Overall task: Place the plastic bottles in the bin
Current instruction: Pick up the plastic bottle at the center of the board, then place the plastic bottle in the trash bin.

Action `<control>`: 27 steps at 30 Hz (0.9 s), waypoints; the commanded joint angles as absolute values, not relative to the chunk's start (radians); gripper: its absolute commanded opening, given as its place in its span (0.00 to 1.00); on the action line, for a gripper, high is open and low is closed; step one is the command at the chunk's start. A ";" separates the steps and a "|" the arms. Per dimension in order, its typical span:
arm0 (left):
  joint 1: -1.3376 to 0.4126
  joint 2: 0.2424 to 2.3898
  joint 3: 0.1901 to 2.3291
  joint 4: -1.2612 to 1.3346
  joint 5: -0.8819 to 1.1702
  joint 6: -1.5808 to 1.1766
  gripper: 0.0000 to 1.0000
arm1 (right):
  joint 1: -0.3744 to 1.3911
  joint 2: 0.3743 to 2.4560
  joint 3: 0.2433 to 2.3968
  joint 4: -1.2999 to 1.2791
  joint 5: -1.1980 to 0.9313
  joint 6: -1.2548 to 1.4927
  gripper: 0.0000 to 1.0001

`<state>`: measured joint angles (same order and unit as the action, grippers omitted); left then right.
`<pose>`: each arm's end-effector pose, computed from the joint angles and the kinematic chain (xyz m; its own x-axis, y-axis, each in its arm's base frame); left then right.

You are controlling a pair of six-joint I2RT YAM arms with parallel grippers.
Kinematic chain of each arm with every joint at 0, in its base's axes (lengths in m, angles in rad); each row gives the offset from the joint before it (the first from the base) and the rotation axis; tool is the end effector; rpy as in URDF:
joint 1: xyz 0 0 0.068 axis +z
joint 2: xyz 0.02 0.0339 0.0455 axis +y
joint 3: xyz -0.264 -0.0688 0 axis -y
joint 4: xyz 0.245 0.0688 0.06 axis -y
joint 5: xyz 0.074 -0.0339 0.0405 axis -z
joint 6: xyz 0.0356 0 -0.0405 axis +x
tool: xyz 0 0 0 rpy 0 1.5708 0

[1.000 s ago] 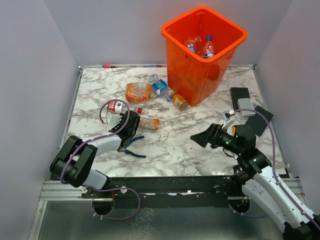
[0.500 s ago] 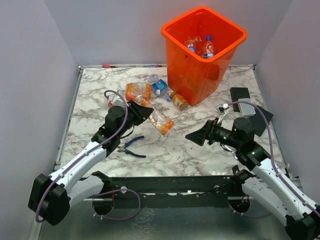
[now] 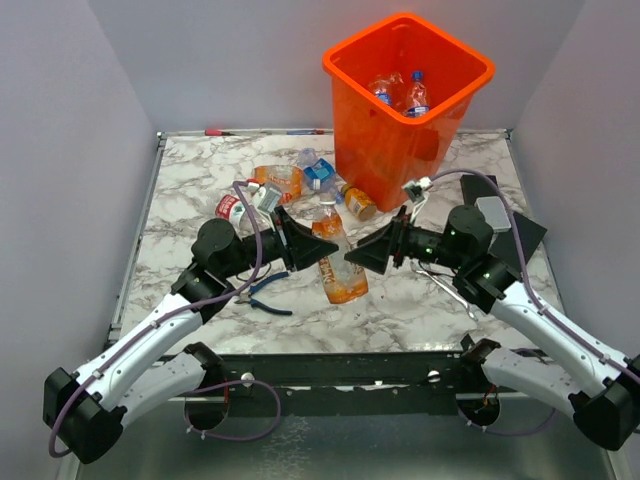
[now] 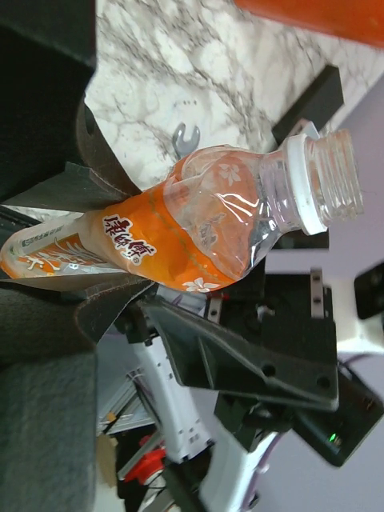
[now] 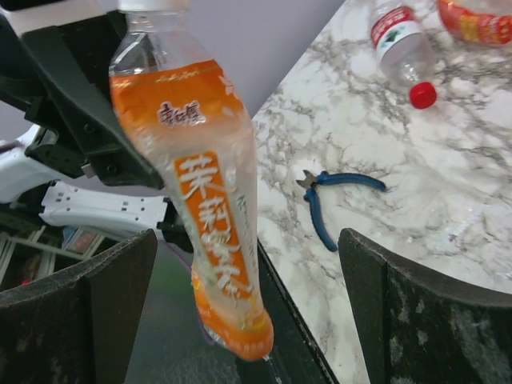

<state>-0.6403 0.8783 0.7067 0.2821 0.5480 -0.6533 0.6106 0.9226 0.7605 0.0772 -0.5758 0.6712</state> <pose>0.1548 -0.1384 0.3455 -0.4921 -0.2803 -0.8242 0.7884 0.2578 -0.5585 0.1655 0.1395 0.3348 -0.6299 0.1958 -0.7515 -0.6815 0.3248 0.6558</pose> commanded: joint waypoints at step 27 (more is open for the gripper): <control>-0.743 0.855 0.626 0.484 0.620 -0.742 0.99 | 0.775 0.773 0.583 0.560 -0.275 0.754 0.14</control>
